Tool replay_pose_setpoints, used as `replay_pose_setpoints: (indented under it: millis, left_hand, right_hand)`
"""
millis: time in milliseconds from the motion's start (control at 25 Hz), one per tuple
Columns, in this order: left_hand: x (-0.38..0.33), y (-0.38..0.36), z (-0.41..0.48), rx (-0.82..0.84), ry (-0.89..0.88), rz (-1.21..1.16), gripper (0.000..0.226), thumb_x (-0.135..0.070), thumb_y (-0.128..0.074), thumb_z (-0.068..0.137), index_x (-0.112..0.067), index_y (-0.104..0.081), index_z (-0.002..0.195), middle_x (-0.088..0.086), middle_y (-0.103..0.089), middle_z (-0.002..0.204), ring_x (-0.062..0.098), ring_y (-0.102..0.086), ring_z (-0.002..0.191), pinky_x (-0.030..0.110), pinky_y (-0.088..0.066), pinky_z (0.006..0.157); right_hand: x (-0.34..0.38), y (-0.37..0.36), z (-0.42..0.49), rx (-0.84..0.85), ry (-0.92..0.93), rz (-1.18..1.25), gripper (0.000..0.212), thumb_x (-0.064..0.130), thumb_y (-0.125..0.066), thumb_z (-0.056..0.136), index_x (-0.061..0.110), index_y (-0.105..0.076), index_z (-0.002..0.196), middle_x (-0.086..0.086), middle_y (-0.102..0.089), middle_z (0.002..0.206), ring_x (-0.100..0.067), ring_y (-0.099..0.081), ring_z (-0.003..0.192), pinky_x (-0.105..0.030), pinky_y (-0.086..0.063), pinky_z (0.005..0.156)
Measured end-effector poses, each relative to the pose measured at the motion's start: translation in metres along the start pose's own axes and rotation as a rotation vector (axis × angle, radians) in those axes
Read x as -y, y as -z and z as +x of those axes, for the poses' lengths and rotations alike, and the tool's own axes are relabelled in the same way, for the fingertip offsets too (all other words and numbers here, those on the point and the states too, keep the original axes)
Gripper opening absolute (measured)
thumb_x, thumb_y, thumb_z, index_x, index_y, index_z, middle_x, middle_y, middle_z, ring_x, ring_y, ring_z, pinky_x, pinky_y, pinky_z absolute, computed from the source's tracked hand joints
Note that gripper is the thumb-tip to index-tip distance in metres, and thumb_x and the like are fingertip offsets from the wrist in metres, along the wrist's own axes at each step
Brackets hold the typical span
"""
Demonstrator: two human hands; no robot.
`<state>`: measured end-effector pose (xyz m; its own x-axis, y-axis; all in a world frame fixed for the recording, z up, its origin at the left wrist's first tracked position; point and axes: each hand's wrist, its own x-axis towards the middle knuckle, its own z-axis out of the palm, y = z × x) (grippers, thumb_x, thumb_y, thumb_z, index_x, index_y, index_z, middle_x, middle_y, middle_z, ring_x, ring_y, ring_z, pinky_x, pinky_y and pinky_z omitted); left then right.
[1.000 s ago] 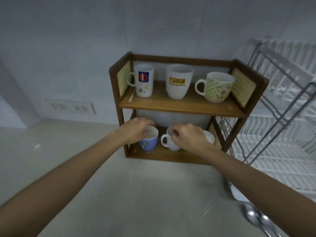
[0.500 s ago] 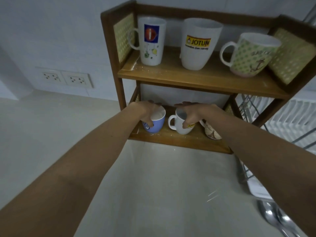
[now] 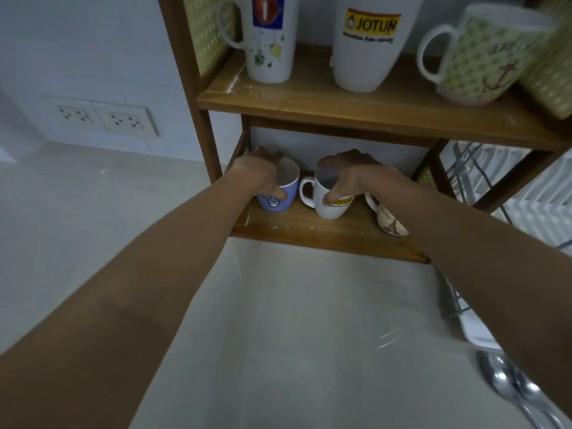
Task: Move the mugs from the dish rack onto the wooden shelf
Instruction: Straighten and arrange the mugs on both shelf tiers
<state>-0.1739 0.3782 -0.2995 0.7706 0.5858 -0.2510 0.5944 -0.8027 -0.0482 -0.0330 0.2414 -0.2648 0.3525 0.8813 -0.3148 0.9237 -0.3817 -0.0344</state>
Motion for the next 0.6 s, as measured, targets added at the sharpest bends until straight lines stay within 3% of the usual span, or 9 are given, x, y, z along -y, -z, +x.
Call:
replay_pose_setpoints:
  millis: [240,360,400,440,520,600]
  left_hand:
    - [-0.002,0.0,0.0,-0.001,0.016,-0.001,0.097,-0.06,-0.065,0.074,-0.025,-0.014,0.148,0.018,-0.028,0.15,0.039,-0.037,0.133,0.051,-0.043,0.102]
    - [-0.012,0.01,-0.005,0.055,0.035,0.037,0.109,-0.068,-0.057,0.076,-0.022,0.008,0.151,0.018,-0.007,0.159,0.04,-0.018,0.143,0.052,-0.026,0.113]
    - [-0.019,0.015,-0.005,0.037,0.003,0.007,0.11,-0.071,-0.054,0.075,-0.021,0.009,0.151,0.016,-0.004,0.16,0.037,-0.013,0.145,0.052,-0.02,0.114]
    - [-0.029,0.021,-0.003,0.005,-0.052,-0.049,0.107,-0.073,-0.052,0.075,-0.021,0.002,0.151,0.014,-0.01,0.16,0.035,-0.016,0.145,0.051,-0.02,0.114]
    - [-0.055,0.029,0.002,-0.03,-0.158,-0.144,0.096,-0.074,-0.052,0.073,-0.018,-0.025,0.146,0.011,-0.037,0.15,0.031,-0.039,0.133,0.046,-0.035,0.106]
    - [-0.079,0.03,0.006,-0.026,-0.189,-0.148,0.09,-0.073,-0.055,0.071,-0.015,-0.038,0.138,0.008,-0.051,0.137,0.028,-0.05,0.119,0.04,-0.044,0.091]
  right_hand:
    - [0.0,-0.003,0.007,0.01,-0.036,0.002,0.096,0.047,-0.076,0.071,0.028,-0.022,0.149,-0.009,-0.037,0.15,-0.032,-0.041,0.13,-0.042,-0.044,0.098]
    - [-0.012,0.006,0.0,0.174,-0.093,0.094,0.113,0.062,-0.069,0.071,0.03,0.005,0.15,-0.009,-0.015,0.159,-0.033,-0.029,0.139,-0.047,-0.036,0.106]
    - [-0.021,0.011,-0.006,0.173,-0.126,0.138,0.113,0.064,-0.066,0.072,0.028,0.007,0.151,-0.009,-0.017,0.159,-0.033,-0.033,0.136,-0.046,-0.039,0.104]
    - [-0.034,0.016,-0.011,0.152,-0.158,0.146,0.11,0.063,-0.066,0.073,0.022,-0.001,0.151,-0.01,-0.028,0.155,-0.032,-0.04,0.131,-0.043,-0.042,0.1]
    - [-0.061,0.023,-0.024,0.175,-0.265,0.033,0.098,0.061,-0.067,0.072,0.011,-0.029,0.146,-0.011,-0.048,0.141,-0.029,-0.051,0.119,-0.034,-0.046,0.088]
    - [-0.08,0.021,-0.036,0.275,-0.375,-0.12,0.103,0.075,-0.064,0.063,0.013,-0.038,0.141,-0.01,-0.047,0.141,-0.03,-0.049,0.121,-0.037,-0.045,0.091]
